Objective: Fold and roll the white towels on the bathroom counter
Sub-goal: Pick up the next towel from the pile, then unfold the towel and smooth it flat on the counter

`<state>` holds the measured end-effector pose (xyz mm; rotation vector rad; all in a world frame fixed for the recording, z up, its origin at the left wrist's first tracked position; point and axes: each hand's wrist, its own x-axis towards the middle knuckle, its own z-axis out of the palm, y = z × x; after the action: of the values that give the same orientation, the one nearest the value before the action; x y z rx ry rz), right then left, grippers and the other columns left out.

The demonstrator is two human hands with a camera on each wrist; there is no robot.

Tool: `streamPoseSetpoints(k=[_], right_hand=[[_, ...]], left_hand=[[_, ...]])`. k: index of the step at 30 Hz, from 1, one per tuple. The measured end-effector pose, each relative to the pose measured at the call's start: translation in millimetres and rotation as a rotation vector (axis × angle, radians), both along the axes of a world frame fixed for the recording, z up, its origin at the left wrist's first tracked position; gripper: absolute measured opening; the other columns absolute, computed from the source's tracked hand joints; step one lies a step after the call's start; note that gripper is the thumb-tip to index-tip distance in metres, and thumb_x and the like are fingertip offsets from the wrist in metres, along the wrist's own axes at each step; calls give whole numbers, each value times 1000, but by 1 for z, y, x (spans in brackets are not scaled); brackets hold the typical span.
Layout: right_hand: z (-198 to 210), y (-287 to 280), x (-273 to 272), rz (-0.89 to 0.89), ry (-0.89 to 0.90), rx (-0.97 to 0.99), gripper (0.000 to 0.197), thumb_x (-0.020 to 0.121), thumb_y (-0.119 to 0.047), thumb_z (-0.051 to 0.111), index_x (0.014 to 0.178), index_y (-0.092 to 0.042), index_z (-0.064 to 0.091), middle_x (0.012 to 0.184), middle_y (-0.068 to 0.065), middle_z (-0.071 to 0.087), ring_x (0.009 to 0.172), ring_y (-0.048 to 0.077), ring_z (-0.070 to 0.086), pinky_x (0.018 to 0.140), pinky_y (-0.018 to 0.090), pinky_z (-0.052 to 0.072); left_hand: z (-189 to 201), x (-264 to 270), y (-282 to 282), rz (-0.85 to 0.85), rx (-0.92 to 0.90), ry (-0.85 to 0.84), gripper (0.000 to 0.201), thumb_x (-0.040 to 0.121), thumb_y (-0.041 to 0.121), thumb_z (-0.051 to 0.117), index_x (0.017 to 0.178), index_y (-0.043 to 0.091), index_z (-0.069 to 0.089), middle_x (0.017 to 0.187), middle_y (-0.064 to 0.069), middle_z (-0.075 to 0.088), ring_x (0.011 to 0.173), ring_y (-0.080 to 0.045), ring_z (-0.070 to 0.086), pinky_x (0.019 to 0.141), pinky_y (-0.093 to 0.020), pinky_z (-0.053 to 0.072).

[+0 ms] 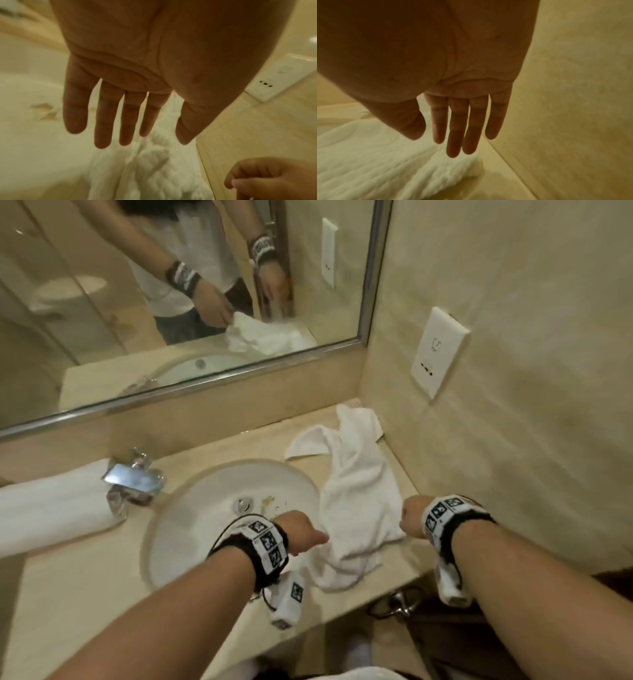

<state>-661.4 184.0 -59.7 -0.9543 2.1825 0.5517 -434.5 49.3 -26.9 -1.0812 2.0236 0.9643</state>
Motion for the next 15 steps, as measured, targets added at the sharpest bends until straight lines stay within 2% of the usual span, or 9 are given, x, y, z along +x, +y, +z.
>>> streamPoseSetpoints(k=[1, 3, 5, 7, 9, 11, 12, 13, 15], right_hand=[[-2, 1, 5, -7, -32, -33, 37, 91, -39, 49, 112, -15, 66, 119, 8, 67, 102, 28, 65, 90, 33, 51], [-11, 0, 17, 10, -83, -44, 35, 100, -40, 45, 113, -13, 63, 118, 9, 64, 109, 28, 62, 84, 29, 45], [-18, -2, 32, -7, -133, -75, 43, 102, -45, 41, 118, -11, 61, 120, 13, 62, 113, 29, 60, 83, 29, 42], [-26, -6, 43, -31, -152, -139, 46, 101, -49, 40, 120, -11, 58, 121, 10, 62, 107, 29, 59, 86, 32, 44], [-31, -10, 49, -19, -77, -308, 34, 99, -46, 41, 108, -17, 55, 113, 7, 62, 97, 28, 58, 86, 37, 49], [-35, -16, 51, -9, -16, -451, 23, 98, -40, 41, 103, -20, 50, 112, 7, 59, 99, 28, 56, 87, 42, 50], [-36, -18, 50, -13, -29, -490, 23, 98, -40, 42, 108, -21, 50, 116, 6, 57, 103, 28, 55, 89, 43, 50], [-39, -21, 49, -29, -71, -496, 28, 98, -41, 43, 116, -22, 51, 122, 5, 55, 109, 27, 53, 93, 43, 48], [-41, -24, 44, -33, -155, -471, 44, 97, -45, 46, 136, -25, 46, 138, 5, 49, 122, 28, 50, 100, 42, 45]], left_hand=[[-11, 4, 3, 36, 14, 7, 54, 95, 56, 58, 112, 7, 72, 104, -12, 76, 83, -25, 69, 75, -33, 55], [-29, 8, 7, 117, 26, 28, 51, 95, 53, 60, 117, 8, 67, 115, -13, 72, 97, -29, 69, 77, -34, 54], [-46, 10, 13, 194, 16, 53, 58, 93, 50, 64, 137, 13, 54, 135, -12, 62, 114, -32, 63, 84, -33, 51], [-55, 9, 23, 231, 54, 115, 65, 94, 45, 63, 151, 24, 40, 146, -8, 54, 123, -29, 58, 90, -31, 46], [-58, 4, 36, 152, 106, 186, 50, 93, 39, 63, 141, 28, 51, 137, -2, 60, 116, -24, 60, 89, -29, 44], [-61, -2, 56, 26, 248, 184, 28, 89, 41, 66, 113, 26, 67, 115, -3, 72, 98, -23, 68, 80, -30, 50], [-60, -6, 68, -5, 376, 146, 22, 89, 42, 67, 104, 26, 68, 103, -6, 75, 83, -20, 70, 70, -27, 51], [-60, -9, 80, -18, 510, 92, 18, 91, 42, 67, 102, 27, 68, 95, -5, 75, 67, -13, 68, 60, -24, 48], [-59, -14, 96, -47, 619, 15, 15, 96, 42, 64, 100, 28, 67, 74, 4, 72, 53, -6, 57, 50, -19, 44]])
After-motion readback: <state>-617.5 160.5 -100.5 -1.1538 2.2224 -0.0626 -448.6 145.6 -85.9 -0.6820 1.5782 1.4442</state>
